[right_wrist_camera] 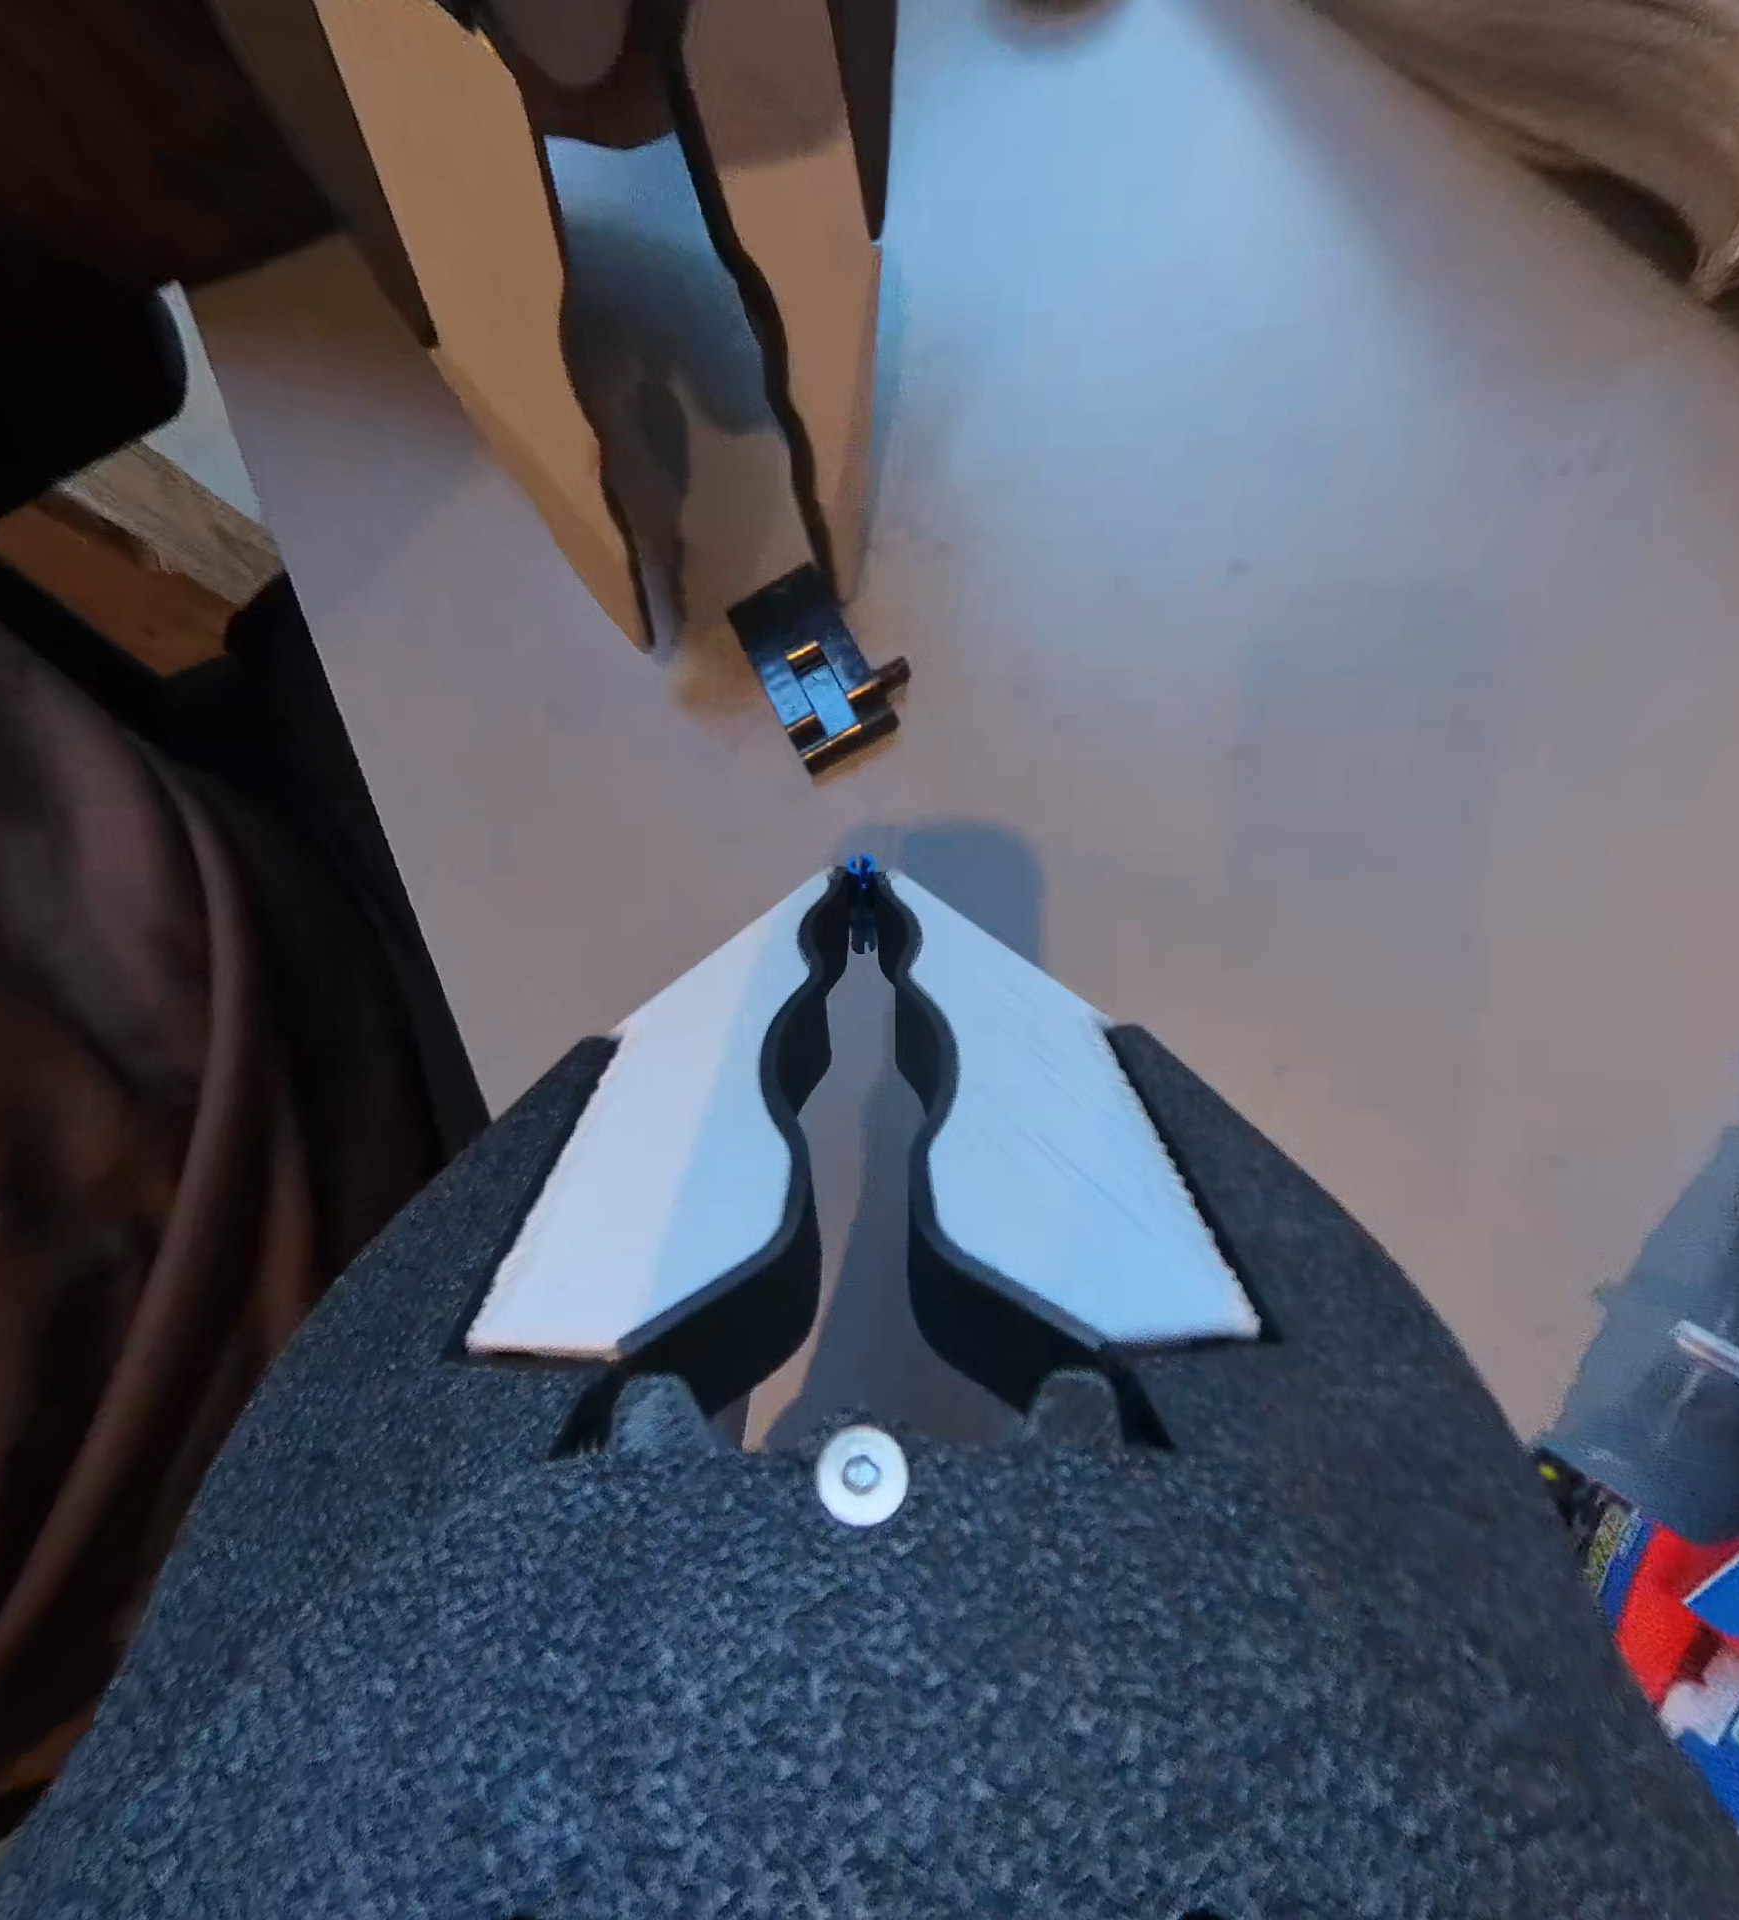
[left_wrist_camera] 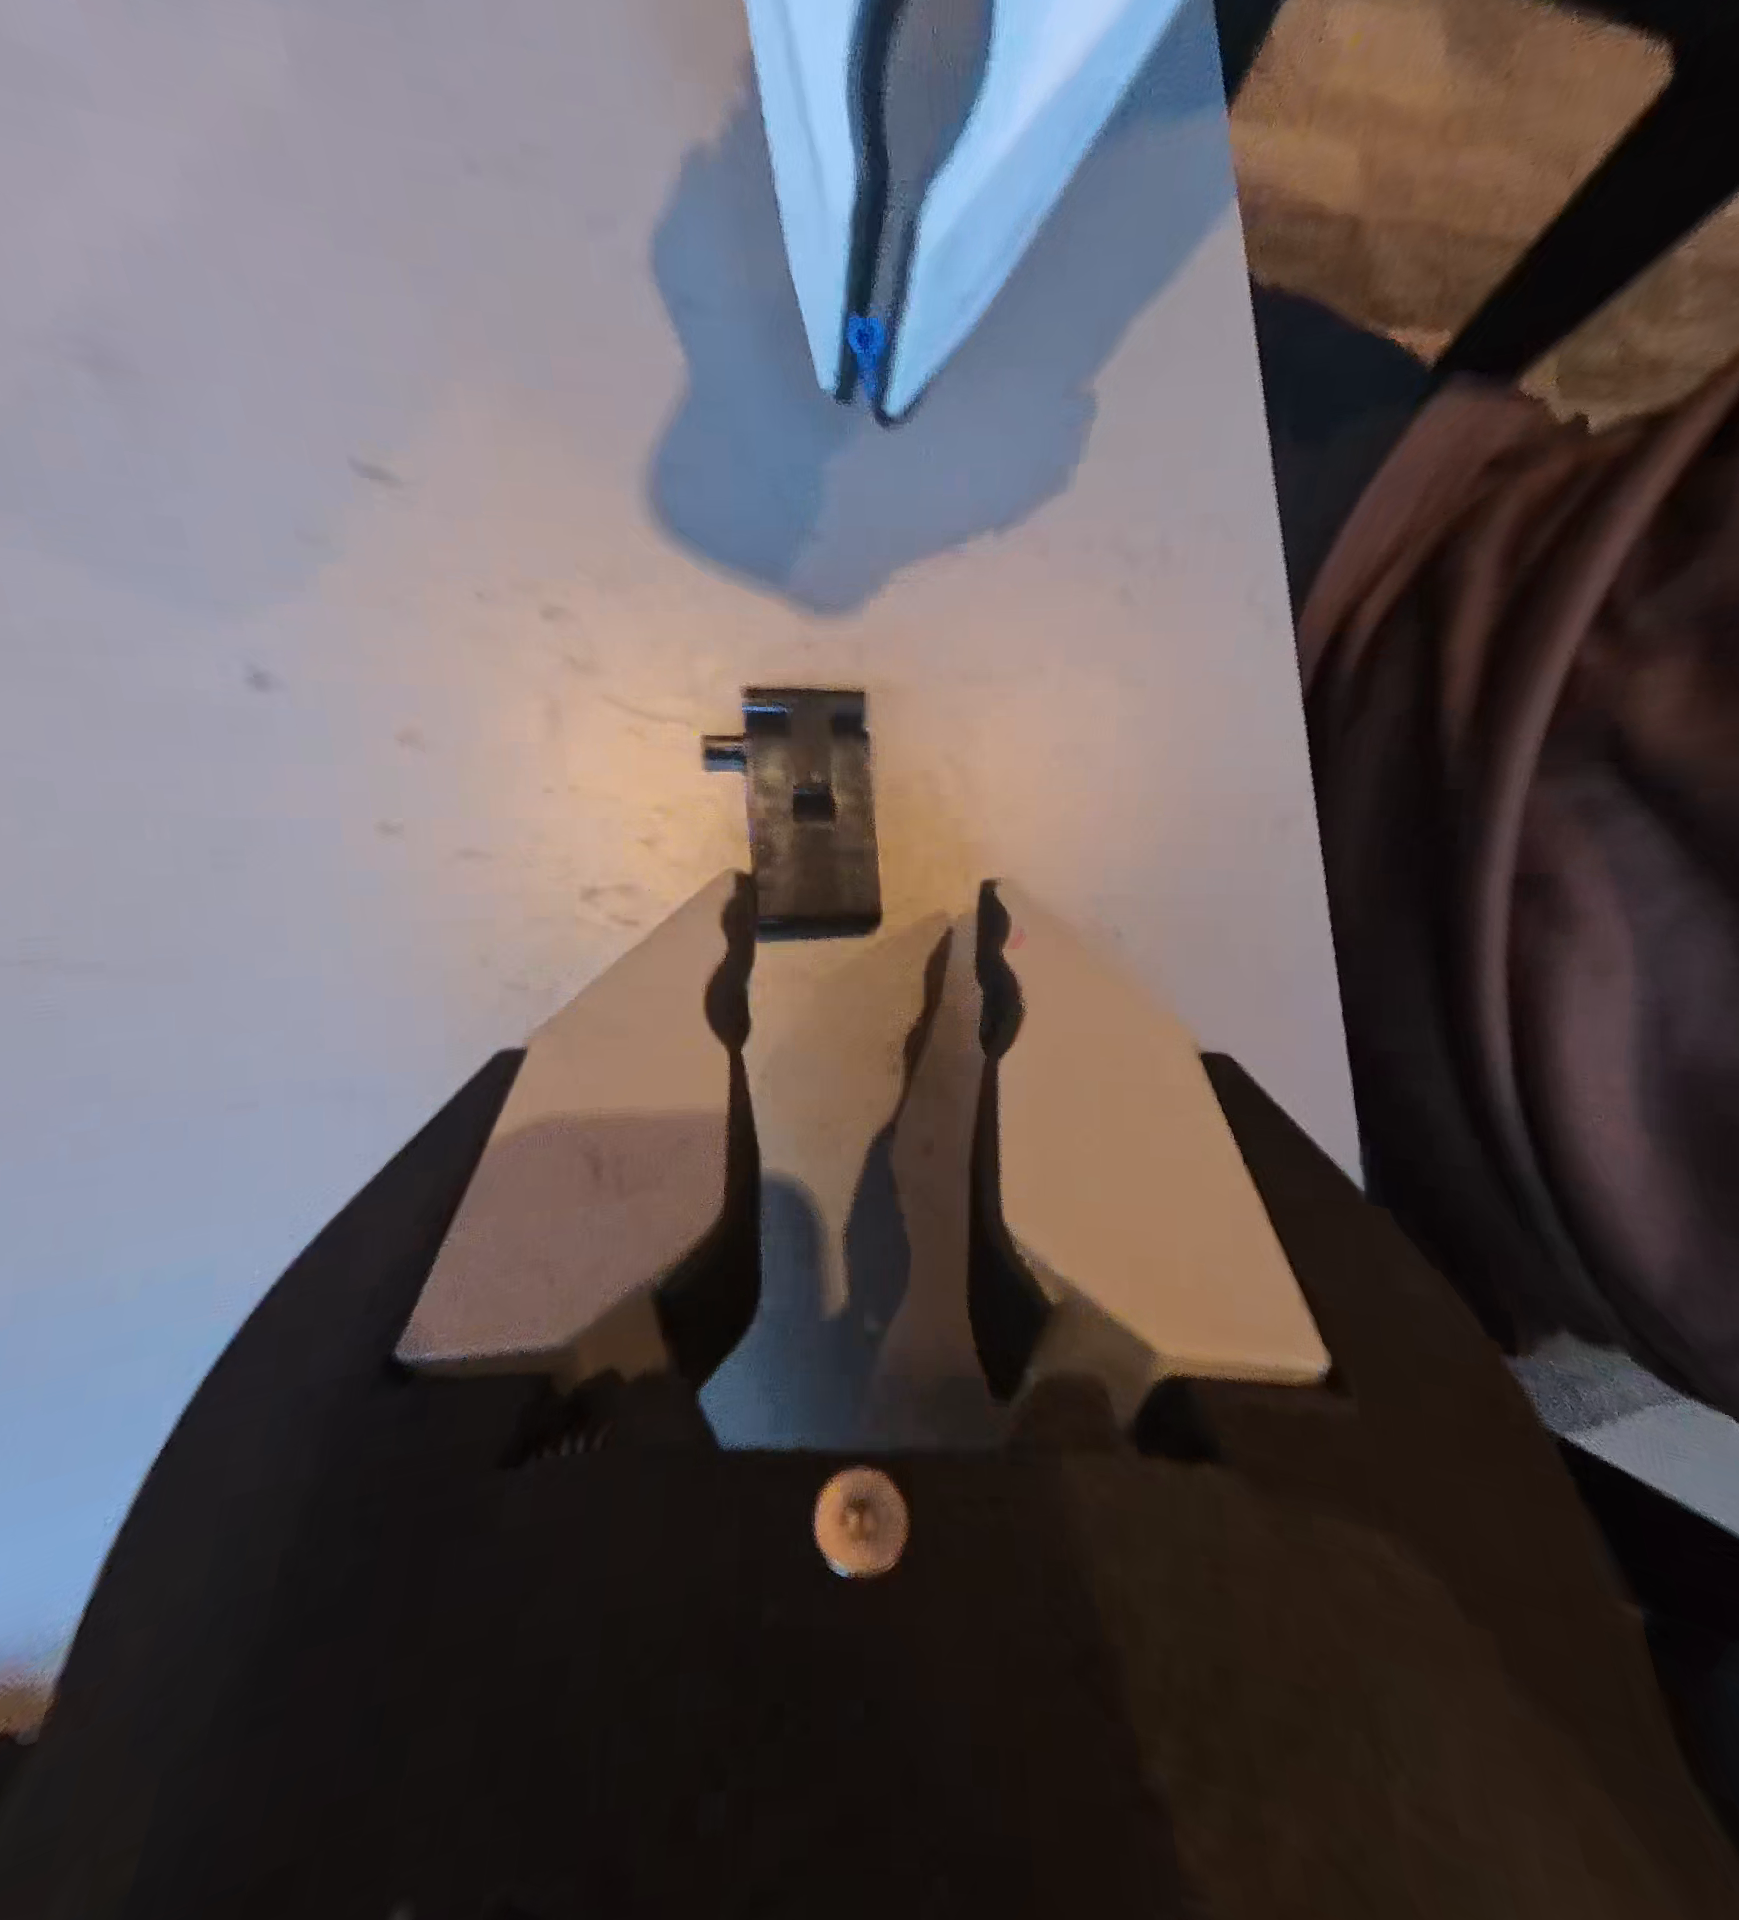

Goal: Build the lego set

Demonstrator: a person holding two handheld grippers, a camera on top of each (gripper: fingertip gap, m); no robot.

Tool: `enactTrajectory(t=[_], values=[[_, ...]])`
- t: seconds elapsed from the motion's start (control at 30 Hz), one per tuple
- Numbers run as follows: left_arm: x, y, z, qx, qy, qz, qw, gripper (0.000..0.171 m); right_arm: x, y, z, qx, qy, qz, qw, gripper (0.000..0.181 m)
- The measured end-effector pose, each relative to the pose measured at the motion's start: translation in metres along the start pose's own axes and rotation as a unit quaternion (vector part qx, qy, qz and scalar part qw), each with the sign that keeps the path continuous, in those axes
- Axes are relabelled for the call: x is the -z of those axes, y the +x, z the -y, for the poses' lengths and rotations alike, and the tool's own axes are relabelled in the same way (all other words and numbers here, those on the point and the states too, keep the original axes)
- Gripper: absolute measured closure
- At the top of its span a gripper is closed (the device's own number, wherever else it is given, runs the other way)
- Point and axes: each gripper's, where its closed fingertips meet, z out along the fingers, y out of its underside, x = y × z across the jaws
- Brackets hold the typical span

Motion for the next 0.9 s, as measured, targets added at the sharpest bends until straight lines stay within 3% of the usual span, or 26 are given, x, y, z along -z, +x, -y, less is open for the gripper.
enactTrajectory(t=[0.6, 0.9], values=[[0.001, 0.003, -0.005, -0.001, 0.001, -0.027, 1.0, 0.152, -0.015, -0.006, -0.018, 0.0, -0.049, 0.002, 0.999, 0.177], [0.001, 0.001, -0.003, 0.001, 0.004, -0.022, 1.0, 0.152, -0.019, -0.001, -0.023, -0.01, -0.048, 0.001, 0.999, 0.177]])
